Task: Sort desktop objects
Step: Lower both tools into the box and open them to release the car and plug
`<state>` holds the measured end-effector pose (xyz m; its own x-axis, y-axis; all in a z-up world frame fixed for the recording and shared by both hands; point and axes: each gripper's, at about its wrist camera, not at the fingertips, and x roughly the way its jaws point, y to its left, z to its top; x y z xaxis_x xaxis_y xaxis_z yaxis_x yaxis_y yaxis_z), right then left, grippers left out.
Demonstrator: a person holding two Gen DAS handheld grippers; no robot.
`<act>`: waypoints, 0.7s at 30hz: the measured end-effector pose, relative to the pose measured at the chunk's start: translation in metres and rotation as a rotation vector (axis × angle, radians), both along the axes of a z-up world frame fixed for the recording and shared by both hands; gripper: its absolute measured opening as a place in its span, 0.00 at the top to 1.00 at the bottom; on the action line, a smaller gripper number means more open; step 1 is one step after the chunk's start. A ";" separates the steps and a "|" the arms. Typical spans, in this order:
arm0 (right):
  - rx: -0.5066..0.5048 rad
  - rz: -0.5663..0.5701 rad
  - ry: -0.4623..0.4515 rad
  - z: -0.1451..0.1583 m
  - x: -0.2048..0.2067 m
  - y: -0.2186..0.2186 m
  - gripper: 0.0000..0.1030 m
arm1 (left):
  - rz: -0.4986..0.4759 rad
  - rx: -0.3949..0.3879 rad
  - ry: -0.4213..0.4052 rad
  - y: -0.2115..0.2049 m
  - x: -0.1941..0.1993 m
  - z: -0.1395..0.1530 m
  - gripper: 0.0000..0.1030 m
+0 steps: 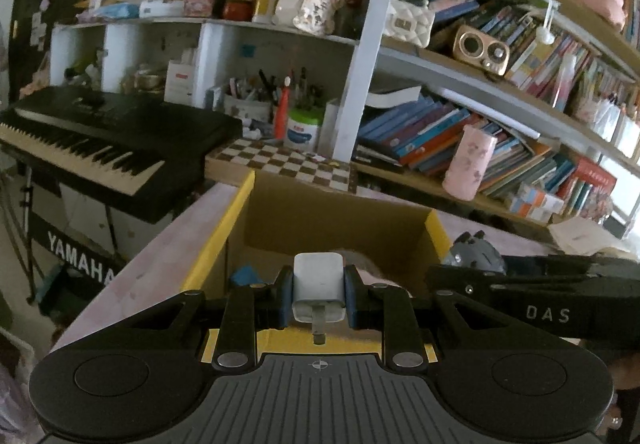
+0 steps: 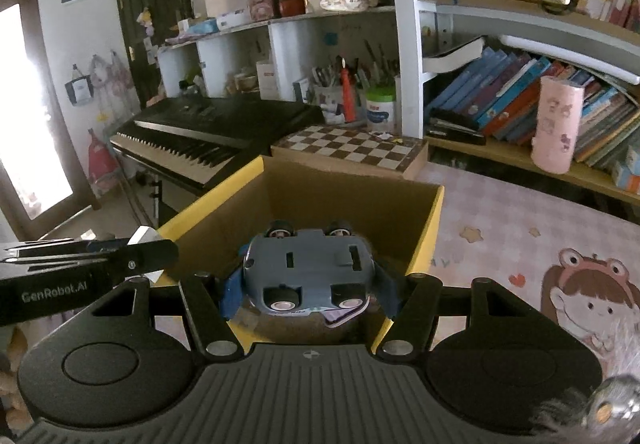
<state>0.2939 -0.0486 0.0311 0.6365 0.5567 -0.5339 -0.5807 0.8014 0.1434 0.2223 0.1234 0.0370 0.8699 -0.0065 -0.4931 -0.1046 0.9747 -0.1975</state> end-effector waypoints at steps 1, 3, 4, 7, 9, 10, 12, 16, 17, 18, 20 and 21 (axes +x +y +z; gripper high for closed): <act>-0.001 0.004 0.009 -0.002 0.008 0.002 0.41 | -0.002 0.007 0.005 0.000 0.006 -0.001 0.77; 0.003 0.002 0.029 -0.005 0.023 0.006 0.41 | -0.004 0.022 0.017 0.001 0.017 -0.004 0.77; 0.003 0.001 0.038 -0.007 0.030 0.009 0.41 | -0.005 0.029 0.026 0.001 0.023 -0.006 0.77; -0.016 0.011 0.061 -0.013 0.052 0.022 0.41 | -0.011 0.040 0.080 0.002 0.041 -0.016 0.77; -0.023 0.018 0.081 -0.016 0.068 0.030 0.41 | -0.024 0.050 0.114 0.002 0.050 -0.021 0.77; -0.031 0.035 0.094 -0.019 0.077 0.035 0.41 | -0.032 0.060 0.133 0.001 0.054 -0.024 0.77; -0.069 0.092 0.097 -0.022 0.092 0.046 0.41 | -0.045 0.075 0.168 -0.001 0.062 -0.029 0.77; -0.195 0.186 0.089 -0.032 0.116 0.067 0.41 | -0.071 0.095 0.225 -0.003 0.075 -0.037 0.77; -0.230 0.204 0.098 -0.036 0.121 0.071 0.41 | -0.080 0.098 0.238 -0.004 0.078 -0.040 0.77; -0.260 0.218 0.105 -0.041 0.124 0.074 0.41 | -0.088 0.101 0.252 -0.005 0.081 -0.042 0.77; -0.336 0.250 0.134 -0.050 0.130 0.081 0.41 | -0.097 0.107 0.272 -0.007 0.084 -0.047 0.77; -0.358 0.262 0.147 -0.053 0.132 0.084 0.41 | -0.101 0.108 0.279 -0.008 0.085 -0.049 0.77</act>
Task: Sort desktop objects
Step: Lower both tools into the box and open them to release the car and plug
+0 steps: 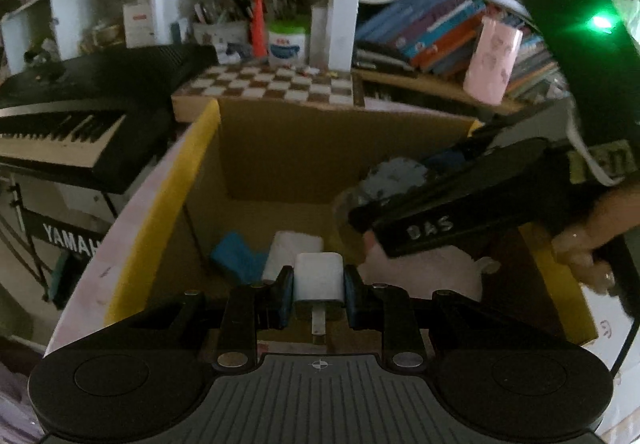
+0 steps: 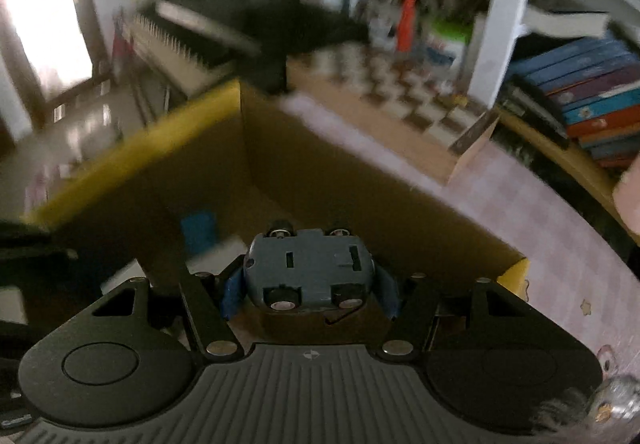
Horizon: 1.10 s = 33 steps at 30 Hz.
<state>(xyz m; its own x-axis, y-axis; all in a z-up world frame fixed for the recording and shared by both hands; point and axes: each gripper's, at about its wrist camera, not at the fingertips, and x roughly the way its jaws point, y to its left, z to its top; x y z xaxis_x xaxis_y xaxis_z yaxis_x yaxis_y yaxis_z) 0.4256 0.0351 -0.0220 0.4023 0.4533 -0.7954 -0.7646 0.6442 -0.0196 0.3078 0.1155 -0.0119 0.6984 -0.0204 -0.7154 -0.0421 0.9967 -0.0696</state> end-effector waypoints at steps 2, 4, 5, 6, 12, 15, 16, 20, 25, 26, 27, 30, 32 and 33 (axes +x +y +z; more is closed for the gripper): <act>-0.012 0.014 0.017 -0.001 0.002 0.001 0.41 | -0.002 -0.003 0.016 -0.001 0.001 -0.004 0.77; -0.031 0.019 0.010 -0.003 0.002 0.003 0.41 | -0.001 -0.010 0.035 -0.001 0.001 -0.009 0.77; -0.031 0.021 0.021 -0.004 0.003 0.004 0.41 | -0.005 0.001 0.038 -0.003 0.001 -0.009 0.77; -0.033 0.024 0.024 -0.005 0.003 0.004 0.41 | -0.011 0.014 0.039 -0.004 0.002 -0.010 0.77; -0.033 0.020 0.022 -0.004 0.005 0.007 0.41 | -0.009 0.017 0.043 -0.004 0.005 -0.011 0.77; -0.023 0.011 0.014 -0.003 0.006 0.007 0.41 | 0.014 0.008 0.005 -0.003 0.000 -0.007 0.74; -0.014 0.004 0.010 -0.002 0.006 0.005 0.40 | 0.013 0.000 0.001 -0.003 -0.001 -0.006 0.69; -0.002 -0.038 -0.019 0.002 0.003 -0.001 0.33 | 0.016 -0.012 -0.041 -0.001 -0.010 0.002 0.51; 0.045 -0.090 -0.047 0.011 -0.008 -0.012 0.33 | 0.014 -0.018 -0.108 0.000 -0.023 0.014 0.40; 0.059 -0.098 -0.060 0.014 -0.011 -0.015 0.33 | 0.017 -0.018 -0.121 0.000 -0.026 0.017 0.40; 0.071 -0.109 -0.075 0.017 -0.015 -0.018 0.33 | 0.017 -0.019 -0.130 -0.001 -0.029 0.020 0.40; 0.115 -0.143 -0.111 0.029 -0.028 -0.028 0.33 | 0.015 -0.024 -0.159 -0.001 -0.040 0.028 0.38; 0.137 -0.172 -0.134 0.036 -0.036 -0.036 0.33 | 0.012 -0.024 -0.178 -0.001 -0.048 0.033 0.35; 0.147 -0.188 -0.144 0.039 -0.041 -0.039 0.33 | 0.010 -0.023 -0.189 -0.002 -0.053 0.035 0.34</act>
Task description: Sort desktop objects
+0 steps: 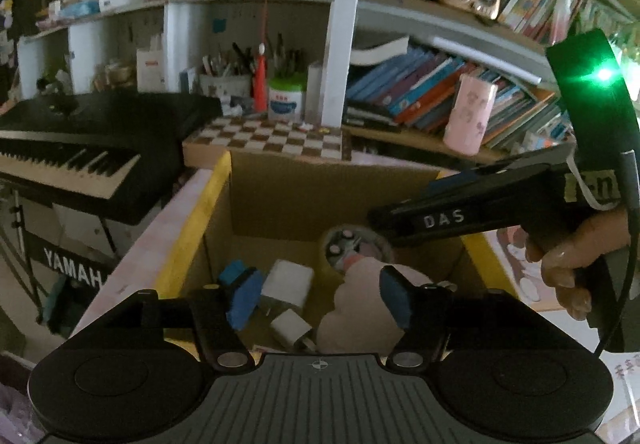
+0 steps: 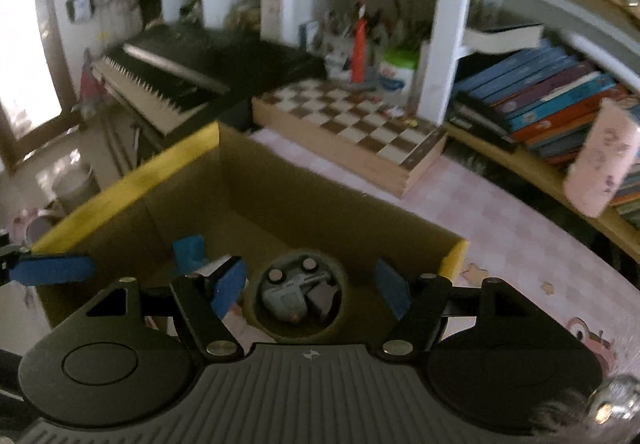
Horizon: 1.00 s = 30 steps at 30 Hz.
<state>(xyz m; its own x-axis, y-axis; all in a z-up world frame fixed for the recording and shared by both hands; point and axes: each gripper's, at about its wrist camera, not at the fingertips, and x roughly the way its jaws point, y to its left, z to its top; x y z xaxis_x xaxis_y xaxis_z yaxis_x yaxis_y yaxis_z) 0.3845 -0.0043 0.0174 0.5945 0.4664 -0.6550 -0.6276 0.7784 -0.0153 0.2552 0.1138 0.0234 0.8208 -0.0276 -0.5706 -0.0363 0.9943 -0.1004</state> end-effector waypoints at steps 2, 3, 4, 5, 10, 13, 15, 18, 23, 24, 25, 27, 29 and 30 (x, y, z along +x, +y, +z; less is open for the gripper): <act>0.024 -0.035 -0.018 0.007 -0.010 -0.008 0.33 | -0.002 -0.002 -0.014 0.000 -0.008 0.004 0.34; 0.037 -0.054 -0.028 0.011 -0.015 -0.013 0.33 | -0.003 -0.003 -0.022 0.001 -0.013 0.006 0.34; 0.049 -0.074 -0.038 0.014 -0.021 -0.018 0.33 | -0.003 -0.004 -0.028 0.001 -0.018 0.008 0.33; 0.062 -0.094 -0.048 0.018 -0.027 -0.023 0.33 | -0.004 -0.005 -0.035 0.001 -0.022 0.010 0.33; 0.123 -0.190 -0.092 0.034 -0.061 -0.048 0.33 | -0.025 -0.019 -0.063 0.003 -0.047 0.018 0.31; 0.146 -0.246 -0.121 0.039 -0.083 -0.063 0.33 | -0.029 -0.027 -0.085 0.002 -0.063 0.022 0.25; 0.158 -0.284 -0.136 0.042 -0.097 -0.073 0.33 | -0.032 -0.033 -0.099 0.002 -0.073 0.024 0.24; 0.173 -0.335 -0.146 0.044 -0.119 -0.088 0.33 | -0.032 -0.042 -0.117 0.001 -0.088 0.027 0.24; 0.181 -0.393 -0.154 0.042 -0.155 -0.107 0.33 | -0.033 -0.053 -0.145 -0.003 -0.113 0.030 0.20; 0.180 -0.404 -0.155 0.041 -0.162 -0.110 0.33 | -0.036 -0.057 -0.147 -0.004 -0.117 0.030 0.19; 0.179 -0.414 -0.154 0.040 -0.169 -0.113 0.33 | -0.042 -0.060 -0.148 -0.005 -0.122 0.029 0.19; 0.180 -0.439 -0.150 0.036 -0.184 -0.119 0.33 | -0.057 -0.061 -0.144 -0.009 -0.129 0.028 0.19; 0.181 -0.464 -0.145 0.031 -0.199 -0.125 0.33 | -0.072 -0.060 -0.136 -0.014 -0.136 0.025 0.19; 0.179 -0.477 -0.142 0.028 -0.206 -0.128 0.33 | -0.075 -0.061 -0.132 -0.016 -0.139 0.023 0.19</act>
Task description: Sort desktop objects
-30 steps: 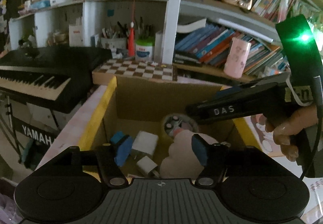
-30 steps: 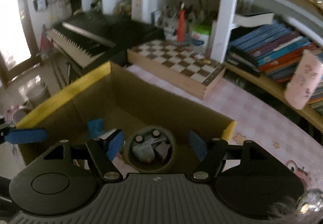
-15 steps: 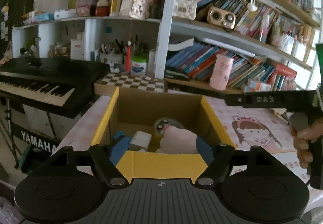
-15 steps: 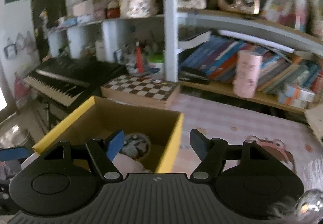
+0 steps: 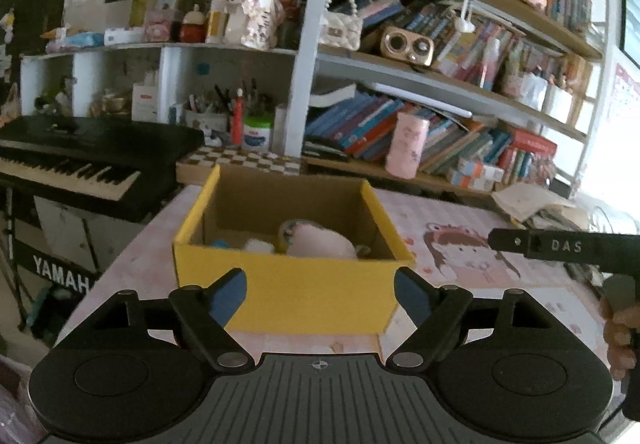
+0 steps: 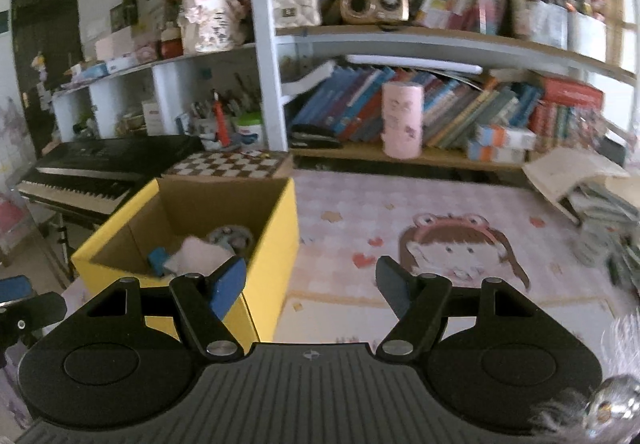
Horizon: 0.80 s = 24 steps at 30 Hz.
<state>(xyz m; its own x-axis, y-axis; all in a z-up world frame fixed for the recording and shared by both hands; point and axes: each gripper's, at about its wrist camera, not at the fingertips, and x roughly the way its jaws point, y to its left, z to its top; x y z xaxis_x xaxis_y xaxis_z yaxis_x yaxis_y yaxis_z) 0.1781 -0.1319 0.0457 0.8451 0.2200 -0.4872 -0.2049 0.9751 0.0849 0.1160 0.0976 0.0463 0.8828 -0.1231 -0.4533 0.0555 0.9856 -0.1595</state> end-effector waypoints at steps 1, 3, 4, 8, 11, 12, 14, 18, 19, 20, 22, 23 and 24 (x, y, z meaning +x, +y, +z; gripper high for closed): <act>-0.006 -0.011 0.002 -0.003 -0.009 -0.002 0.33 | -0.003 -0.002 0.006 -0.002 -0.004 -0.002 0.19; -0.029 -0.025 -0.003 -0.009 -0.025 -0.004 0.33 | -0.004 -0.003 0.016 -0.007 -0.010 -0.006 0.18; -0.044 -0.030 -0.008 -0.012 -0.034 -0.005 0.32 | -0.005 -0.002 0.021 -0.009 -0.013 -0.008 0.16; -0.087 -0.047 -0.016 -0.026 -0.065 -0.008 0.30 | -0.052 0.018 0.055 -0.020 -0.021 -0.019 0.14; -0.112 -0.061 -0.012 -0.033 -0.081 -0.011 0.30 | -0.076 0.033 0.083 -0.028 -0.025 -0.026 0.14; -0.116 -0.067 -0.009 -0.035 -0.085 -0.012 0.30 | -0.079 0.036 0.087 -0.031 -0.026 -0.027 0.14; -0.118 -0.084 -0.002 -0.039 -0.092 -0.015 0.29 | -0.071 0.046 0.093 -0.036 -0.029 -0.031 0.12; -0.111 -0.127 0.012 -0.046 -0.107 -0.020 0.26 | -0.024 0.055 0.097 -0.046 -0.036 -0.039 0.08; -0.109 -0.133 0.017 -0.049 -0.111 -0.021 0.26 | -0.016 0.053 0.102 -0.047 -0.038 -0.040 0.08; -0.106 -0.138 0.026 -0.051 -0.114 -0.022 0.26 | -0.007 0.052 0.108 -0.049 -0.040 -0.042 0.08; -0.108 -0.142 0.044 -0.056 -0.117 -0.024 0.26 | -0.001 0.056 0.117 -0.051 -0.044 -0.045 0.07; -0.111 -0.142 0.053 -0.058 -0.119 -0.025 0.26 | 0.000 0.060 0.124 -0.053 -0.045 -0.046 0.07; -0.115 -0.143 0.058 -0.059 -0.120 -0.025 0.26 | -0.002 0.065 0.130 -0.055 -0.046 -0.047 0.07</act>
<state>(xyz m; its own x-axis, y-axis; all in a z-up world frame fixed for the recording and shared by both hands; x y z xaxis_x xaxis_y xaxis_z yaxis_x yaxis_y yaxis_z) 0.0585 -0.1573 -0.0137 0.8336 0.0403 -0.5509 -0.0620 0.9979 -0.0208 0.0701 0.0427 -0.0008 0.8158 -0.0911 -0.5711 0.0400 0.9940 -0.1015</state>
